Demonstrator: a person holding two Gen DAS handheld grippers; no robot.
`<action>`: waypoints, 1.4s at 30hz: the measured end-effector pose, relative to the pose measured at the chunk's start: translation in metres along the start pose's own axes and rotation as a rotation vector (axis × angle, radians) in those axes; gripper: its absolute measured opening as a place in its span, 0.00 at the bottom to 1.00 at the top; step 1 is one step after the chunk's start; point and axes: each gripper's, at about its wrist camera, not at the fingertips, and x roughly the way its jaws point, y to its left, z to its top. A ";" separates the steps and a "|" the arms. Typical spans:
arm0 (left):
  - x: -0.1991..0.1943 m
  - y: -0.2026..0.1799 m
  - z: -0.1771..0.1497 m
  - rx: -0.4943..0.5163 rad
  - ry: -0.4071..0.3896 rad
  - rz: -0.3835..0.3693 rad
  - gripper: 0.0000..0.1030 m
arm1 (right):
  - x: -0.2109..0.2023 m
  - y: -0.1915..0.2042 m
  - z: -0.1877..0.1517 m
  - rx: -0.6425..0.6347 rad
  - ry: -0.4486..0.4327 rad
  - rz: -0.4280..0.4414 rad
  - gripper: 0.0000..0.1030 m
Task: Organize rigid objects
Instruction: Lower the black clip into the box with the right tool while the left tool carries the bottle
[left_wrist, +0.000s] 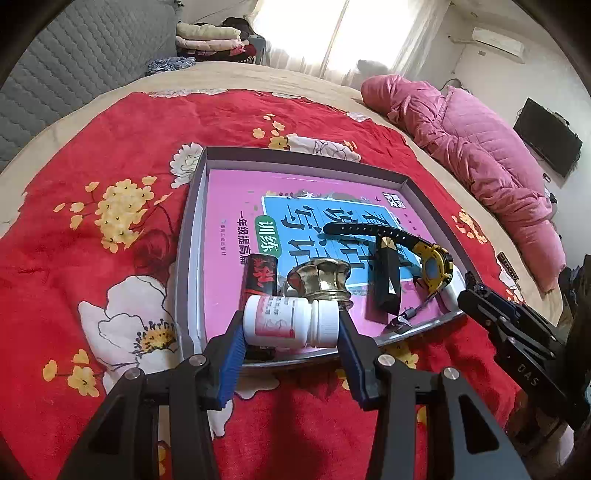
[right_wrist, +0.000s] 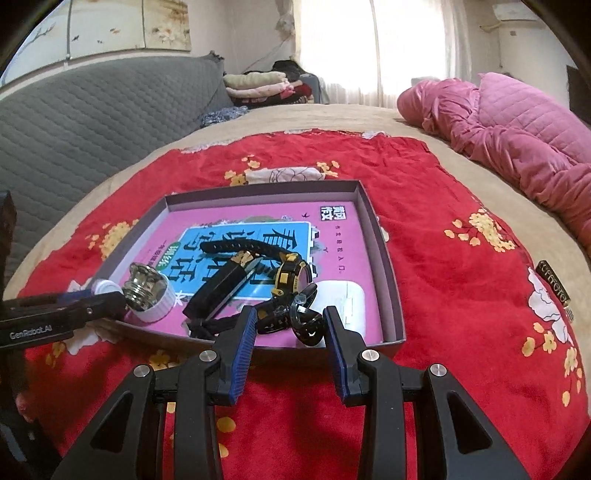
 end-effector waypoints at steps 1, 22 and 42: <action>0.000 0.000 0.000 0.005 0.000 0.001 0.46 | 0.001 0.000 0.000 -0.003 0.003 -0.002 0.37; 0.002 -0.007 -0.003 0.057 0.001 0.038 0.46 | 0.015 -0.010 0.001 -0.005 0.029 -0.090 0.37; -0.002 -0.007 -0.003 0.057 -0.004 0.039 0.46 | -0.001 -0.022 0.001 0.043 -0.006 -0.096 0.50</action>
